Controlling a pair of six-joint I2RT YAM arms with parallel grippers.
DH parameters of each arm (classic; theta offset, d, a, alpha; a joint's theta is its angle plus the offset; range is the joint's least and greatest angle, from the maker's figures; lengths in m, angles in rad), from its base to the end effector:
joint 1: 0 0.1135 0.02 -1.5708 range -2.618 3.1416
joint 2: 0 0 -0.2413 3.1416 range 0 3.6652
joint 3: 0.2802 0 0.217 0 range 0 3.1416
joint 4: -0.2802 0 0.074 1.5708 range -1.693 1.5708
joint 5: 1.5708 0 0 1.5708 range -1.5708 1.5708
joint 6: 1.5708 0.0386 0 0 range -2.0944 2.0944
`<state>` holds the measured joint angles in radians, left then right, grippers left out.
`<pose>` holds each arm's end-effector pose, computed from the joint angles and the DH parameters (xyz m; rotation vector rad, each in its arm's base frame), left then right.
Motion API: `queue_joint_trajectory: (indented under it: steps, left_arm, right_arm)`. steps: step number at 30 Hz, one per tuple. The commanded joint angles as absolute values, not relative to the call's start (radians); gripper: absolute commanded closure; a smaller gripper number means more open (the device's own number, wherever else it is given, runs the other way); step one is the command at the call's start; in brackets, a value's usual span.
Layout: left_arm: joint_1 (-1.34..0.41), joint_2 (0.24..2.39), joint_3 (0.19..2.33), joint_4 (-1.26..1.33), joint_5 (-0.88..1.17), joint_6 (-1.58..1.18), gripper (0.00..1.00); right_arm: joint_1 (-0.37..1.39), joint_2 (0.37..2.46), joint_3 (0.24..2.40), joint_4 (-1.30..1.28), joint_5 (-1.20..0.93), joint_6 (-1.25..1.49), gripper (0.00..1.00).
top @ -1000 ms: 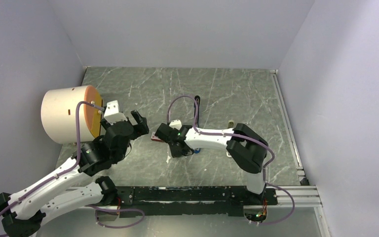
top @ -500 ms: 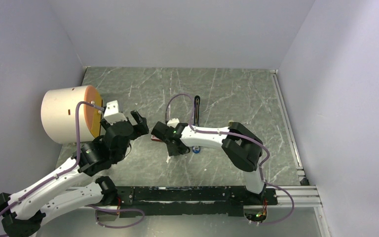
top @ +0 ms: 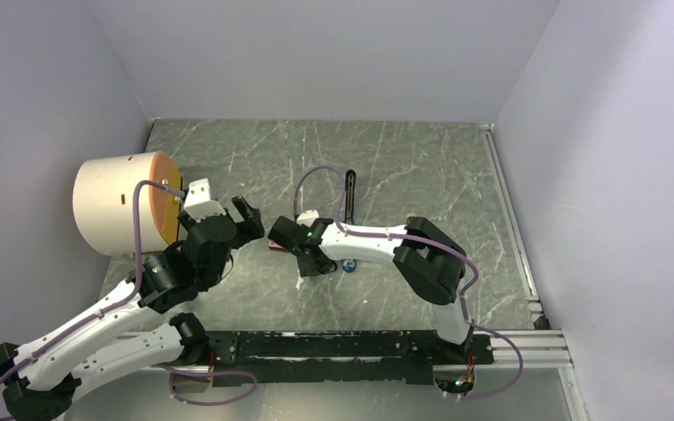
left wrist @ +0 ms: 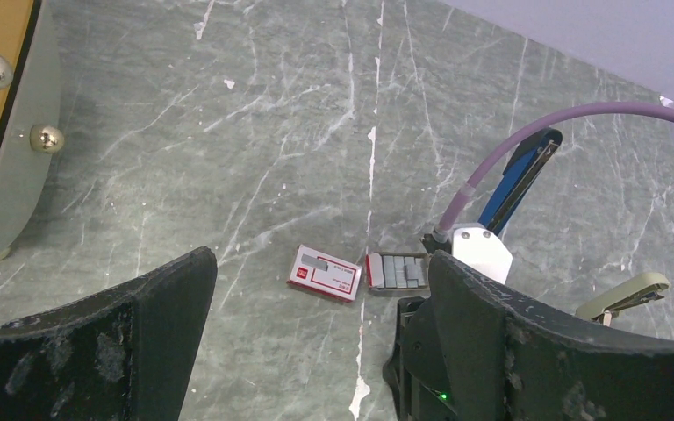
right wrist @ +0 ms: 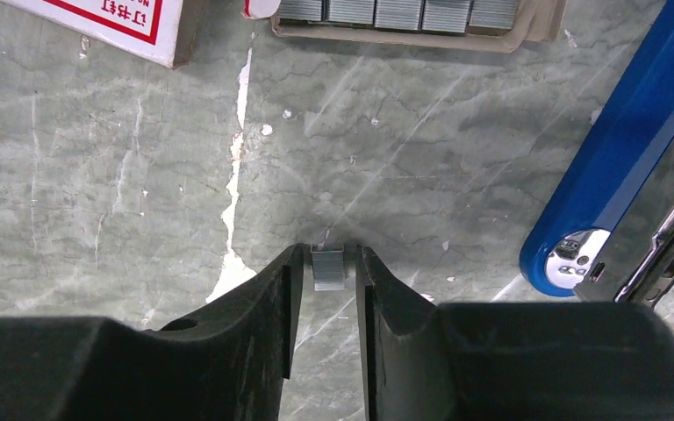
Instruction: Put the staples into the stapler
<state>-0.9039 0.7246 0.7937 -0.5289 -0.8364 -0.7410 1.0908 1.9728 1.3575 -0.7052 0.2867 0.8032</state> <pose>0.1046 -0.0866 0.3034 -0.3512 1.8490 -0.2766 0.1698 0.3026 0.1566 -0.3464 2.7427 0.0492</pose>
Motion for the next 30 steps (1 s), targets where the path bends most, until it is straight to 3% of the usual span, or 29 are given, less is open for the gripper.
queue_joint_trajectory:
  steps: [1,30]
  left_arm:
    - [-0.898,0.721,0.803,-0.537,-0.864,-0.746,0.05]
    - [-0.899,0.712,0.793,-0.551,-0.846,-0.767,0.06]
  right_arm:
    - [1.094,2.003,1.345,-0.728,0.319,0.816,0.67]
    - [1.086,1.994,1.275,-0.663,0.344,0.853,0.73]
